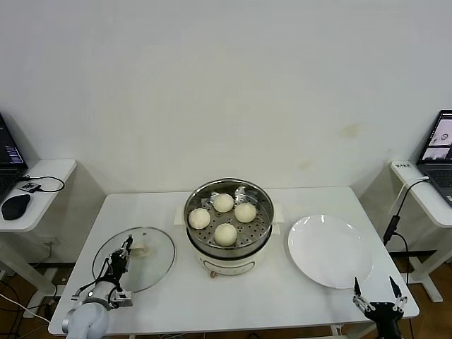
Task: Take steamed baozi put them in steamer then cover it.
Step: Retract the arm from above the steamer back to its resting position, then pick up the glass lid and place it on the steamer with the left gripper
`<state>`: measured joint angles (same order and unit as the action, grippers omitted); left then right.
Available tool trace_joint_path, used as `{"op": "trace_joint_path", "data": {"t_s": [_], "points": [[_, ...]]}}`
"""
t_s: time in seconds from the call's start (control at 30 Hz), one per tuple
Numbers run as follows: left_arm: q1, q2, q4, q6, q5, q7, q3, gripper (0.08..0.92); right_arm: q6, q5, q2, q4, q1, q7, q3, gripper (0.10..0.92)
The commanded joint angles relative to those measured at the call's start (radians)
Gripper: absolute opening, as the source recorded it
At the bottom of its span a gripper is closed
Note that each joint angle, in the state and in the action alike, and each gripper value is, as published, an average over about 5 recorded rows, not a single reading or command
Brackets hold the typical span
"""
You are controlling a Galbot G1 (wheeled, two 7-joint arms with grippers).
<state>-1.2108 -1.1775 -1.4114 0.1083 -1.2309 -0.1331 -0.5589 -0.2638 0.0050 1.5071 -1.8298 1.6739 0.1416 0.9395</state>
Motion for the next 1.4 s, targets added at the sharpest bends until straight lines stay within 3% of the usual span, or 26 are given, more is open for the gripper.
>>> {"op": "trace_joint_path", "data": {"t_s": [0.03,0.5,0.7,0.87,1.07,1.4], "points": [[-0.054,0.019,-0.128,-0.009,-0.002,-0.055,-0.038,0.144,-0.002,-0.001,0.0,-0.005,0.0,0.0,-0.007,0.822],[-0.187,0.182,-0.516,-0.149,0.277,0.123,-0.145,0.144,0.002,-0.002,-0.018,-0.02,0.008,0.005,-0.029,0.823],[-0.182,0.243,-0.645,-0.255,0.37,0.185,-0.087,0.144,0.004,-0.008,-0.021,-0.018,0.013,0.005,-0.037,0.823],[-0.093,0.259,-0.694,-0.342,0.343,0.223,0.049,0.144,0.003,-0.036,-0.017,-0.011,0.014,0.004,-0.051,0.823],[0.078,0.227,-0.659,-0.434,0.308,0.239,0.311,0.144,0.0,-0.096,0.009,-0.004,0.006,-0.002,-0.087,0.823],[0.293,0.041,-0.529,-0.497,0.109,0.327,0.527,0.144,-0.017,-0.195,0.047,0.006,0.0,-0.02,-0.133,0.823]]}}
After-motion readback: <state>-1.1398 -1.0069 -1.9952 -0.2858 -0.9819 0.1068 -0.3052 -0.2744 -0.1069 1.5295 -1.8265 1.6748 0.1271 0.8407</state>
